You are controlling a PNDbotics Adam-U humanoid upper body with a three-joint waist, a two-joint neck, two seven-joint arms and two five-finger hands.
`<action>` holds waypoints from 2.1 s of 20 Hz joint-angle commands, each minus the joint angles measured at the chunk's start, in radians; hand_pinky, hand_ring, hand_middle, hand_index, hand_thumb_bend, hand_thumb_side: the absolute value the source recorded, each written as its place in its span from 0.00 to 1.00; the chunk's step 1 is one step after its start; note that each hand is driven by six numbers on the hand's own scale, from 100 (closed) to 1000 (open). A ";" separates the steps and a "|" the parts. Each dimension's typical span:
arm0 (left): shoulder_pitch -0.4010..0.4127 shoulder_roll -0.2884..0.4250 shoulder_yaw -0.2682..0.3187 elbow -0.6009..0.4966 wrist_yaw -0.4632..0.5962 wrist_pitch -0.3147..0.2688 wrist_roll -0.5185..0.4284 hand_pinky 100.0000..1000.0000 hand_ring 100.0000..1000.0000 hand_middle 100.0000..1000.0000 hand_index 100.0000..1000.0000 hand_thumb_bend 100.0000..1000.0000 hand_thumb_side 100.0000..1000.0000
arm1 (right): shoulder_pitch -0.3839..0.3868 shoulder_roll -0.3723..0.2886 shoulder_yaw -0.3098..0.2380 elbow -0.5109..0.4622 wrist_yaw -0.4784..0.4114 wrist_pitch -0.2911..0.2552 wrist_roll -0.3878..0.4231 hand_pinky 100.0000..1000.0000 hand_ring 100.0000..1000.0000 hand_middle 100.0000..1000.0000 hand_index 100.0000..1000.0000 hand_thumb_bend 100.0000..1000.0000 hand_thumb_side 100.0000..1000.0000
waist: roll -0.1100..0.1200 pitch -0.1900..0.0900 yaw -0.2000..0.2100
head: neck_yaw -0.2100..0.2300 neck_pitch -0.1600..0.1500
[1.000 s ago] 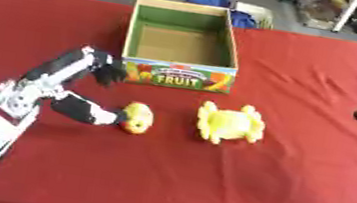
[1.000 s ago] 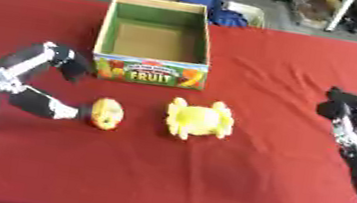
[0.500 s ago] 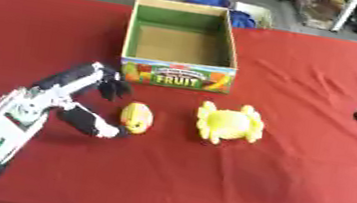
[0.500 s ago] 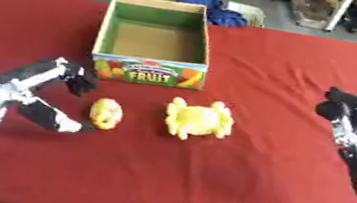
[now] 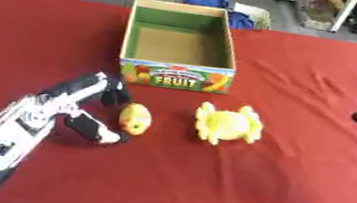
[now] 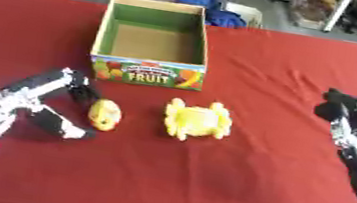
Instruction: Pick up objects on the table and place them in the box.
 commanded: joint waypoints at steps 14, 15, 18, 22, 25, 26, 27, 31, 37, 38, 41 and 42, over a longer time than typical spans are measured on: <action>-0.060 -0.052 -0.020 0.092 -0.008 0.018 0.140 0.51 0.43 0.33 0.47 0.12 0.06 | -0.009 -0.014 -0.003 -0.012 0.002 -0.002 0.005 0.80 1.00 0.52 0.70 0.00 0.41 | -0.002 -0.009 -0.004 | 0.004 -0.008; -0.059 -0.052 -0.020 0.093 -0.002 0.020 0.147 0.51 0.43 0.33 0.47 0.12 0.06 | -0.009 -0.014 -0.003 -0.012 0.002 -0.002 0.004 0.80 1.00 0.52 0.70 0.00 0.41 | -0.001 -0.009 -0.004 | 0.004 -0.008; -0.058 -0.047 -0.011 0.078 0.028 0.030 0.172 0.50 0.41 0.26 0.40 0.05 0.06 | -0.008 -0.014 -0.004 -0.012 0.002 -0.002 0.004 0.80 1.00 0.52 0.70 0.00 0.41 | 0.000 -0.009 -0.004 | 0.003 -0.008; -0.071 -0.024 0.007 0.014 0.088 0.049 0.186 0.49 0.40 0.23 0.37 0.03 0.06 | -0.007 -0.015 -0.004 -0.012 0.002 -0.002 0.004 0.80 1.00 0.52 0.70 0.00 0.41 | 0.001 -0.010 -0.004 | 0.002 -0.009; -0.098 0.002 0.024 -0.047 0.138 0.067 0.187 0.49 0.39 0.23 0.37 0.04 0.05 | -0.005 -0.016 -0.004 -0.011 0.002 -0.001 0.004 0.80 1.00 0.52 0.70 0.00 0.41 | 0.002 -0.012 -0.004 | 0.001 -0.008; -0.112 0.011 0.029 -0.062 0.148 0.073 0.189 0.49 0.39 0.24 0.37 0.05 0.05 | -0.005 -0.016 -0.004 -0.011 0.002 -0.001 0.004 0.80 1.00 0.52 0.70 0.00 0.41 | 0.002 -0.013 -0.004 | 0.001 -0.007; -0.130 0.022 0.035 -0.074 0.154 0.079 0.193 0.49 0.39 0.24 0.37 0.05 0.05 | -0.005 -0.016 -0.004 -0.011 0.002 -0.001 0.004 0.80 1.00 0.52 0.70 0.00 0.41 | 0.002 -0.013 -0.005 | 0.001 -0.007; -0.219 0.061 0.051 -0.062 0.146 0.094 0.220 0.49 0.40 0.24 0.38 0.07 0.04 | -0.003 -0.017 -0.002 -0.011 0.001 -0.001 0.006 0.80 1.00 0.52 0.70 0.00 0.41 | 0.002 -0.015 -0.010 | 0.006 -0.009; -0.402 0.041 0.060 0.133 0.043 0.087 0.240 0.50 0.40 0.27 0.40 0.14 0.04 | -0.005 -0.012 0.003 -0.010 -0.001 -0.002 0.012 0.80 1.00 0.52 0.70 0.00 0.41 | -0.004 -0.013 -0.023 | 0.016 -0.014; -0.432 0.031 0.061 0.181 0.018 0.079 0.237 0.50 0.41 0.27 0.41 0.16 0.04 | -0.006 -0.012 0.004 -0.010 -0.002 -0.002 0.013 0.80 1.00 0.52 0.70 0.00 0.40 | -0.005 -0.011 -0.026 | 0.019 -0.015; -0.510 -0.001 0.072 0.316 -0.056 0.053 0.228 0.50 0.41 0.28 0.41 0.17 0.05 | -0.009 -0.011 0.008 -0.011 -0.003 -0.003 0.017 0.80 1.00 0.52 0.70 0.00 0.40 | -0.007 -0.007 -0.038 | 0.029 -0.019; -0.534 -0.012 0.078 0.359 -0.082 0.042 0.228 0.51 0.41 0.28 0.42 0.18 0.05 | -0.011 -0.012 0.009 -0.011 -0.004 -0.003 0.018 0.80 1.00 0.52 0.70 0.00 0.40 | -0.007 -0.005 -0.042 | 0.031 -0.019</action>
